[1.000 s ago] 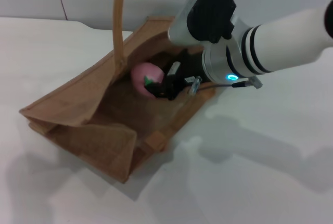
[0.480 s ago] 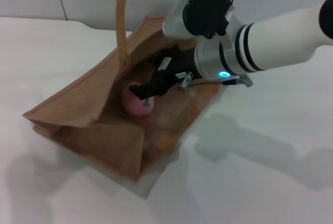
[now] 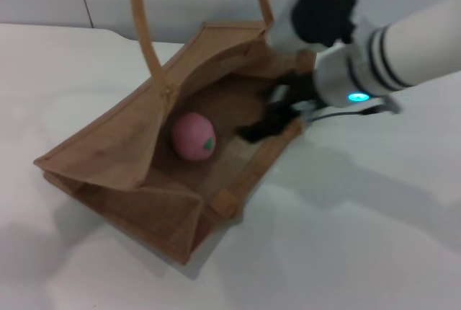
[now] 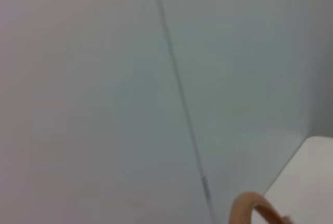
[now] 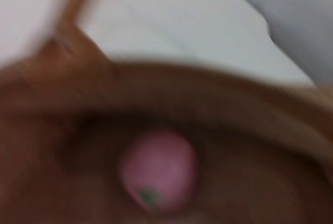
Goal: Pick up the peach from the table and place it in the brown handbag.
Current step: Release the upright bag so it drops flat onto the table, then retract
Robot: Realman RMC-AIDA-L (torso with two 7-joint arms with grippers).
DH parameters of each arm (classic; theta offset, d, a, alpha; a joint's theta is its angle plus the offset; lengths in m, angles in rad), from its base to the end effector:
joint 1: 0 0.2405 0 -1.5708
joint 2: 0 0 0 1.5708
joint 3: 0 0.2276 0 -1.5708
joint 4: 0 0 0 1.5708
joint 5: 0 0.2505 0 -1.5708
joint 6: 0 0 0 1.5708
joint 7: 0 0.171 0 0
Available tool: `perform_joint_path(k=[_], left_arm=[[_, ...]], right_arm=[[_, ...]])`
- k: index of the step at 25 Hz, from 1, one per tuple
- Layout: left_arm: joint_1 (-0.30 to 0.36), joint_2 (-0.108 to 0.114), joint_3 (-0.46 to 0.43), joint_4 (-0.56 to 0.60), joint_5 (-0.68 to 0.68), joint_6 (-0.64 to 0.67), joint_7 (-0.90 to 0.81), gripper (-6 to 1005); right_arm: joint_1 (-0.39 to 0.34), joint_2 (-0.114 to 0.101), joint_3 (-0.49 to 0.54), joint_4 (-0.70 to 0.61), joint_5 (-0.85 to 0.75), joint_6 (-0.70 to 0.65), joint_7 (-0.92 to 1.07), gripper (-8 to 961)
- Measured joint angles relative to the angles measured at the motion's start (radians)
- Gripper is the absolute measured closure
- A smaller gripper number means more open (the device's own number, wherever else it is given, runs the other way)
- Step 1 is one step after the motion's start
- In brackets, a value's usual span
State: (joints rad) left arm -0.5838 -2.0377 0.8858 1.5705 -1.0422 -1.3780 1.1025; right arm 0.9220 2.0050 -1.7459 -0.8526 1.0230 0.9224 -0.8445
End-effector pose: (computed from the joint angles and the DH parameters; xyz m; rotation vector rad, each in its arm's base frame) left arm -0.0864 0.4299 0.1597 -2.3682 -0.2694 -0.3997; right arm 0.0866 0.4387 -0.1143 -2.7690 0.3833 -0.1707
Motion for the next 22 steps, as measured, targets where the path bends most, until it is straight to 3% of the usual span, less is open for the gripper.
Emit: perform_joint_path(k=[5,10,16,22], left_arm=[[0.034,0.000,-0.051,-0.023,0.016,0.007,0.001,876],[0.059,-0.001,-0.105,-0.089,0.016,0.023,0.018,878],[0.081,-0.004,-0.115,-0.161,0.008,0.083,0.050,839],[0.099,-0.005,-0.116,-0.214,-0.025,0.148,0.060,800]], right_arm=[[-0.028,-0.007,0.156,-0.036,-0.281,0.112,0.119,56],[-0.145,-0.007,0.273,-0.236,-0.344,0.124,0.126,61],[-0.338,0.016,0.245,-0.496,-0.386,-0.086,0.109,62],[-0.389,0.016,0.212,-0.480,-0.334,-0.268,0.105,61]])
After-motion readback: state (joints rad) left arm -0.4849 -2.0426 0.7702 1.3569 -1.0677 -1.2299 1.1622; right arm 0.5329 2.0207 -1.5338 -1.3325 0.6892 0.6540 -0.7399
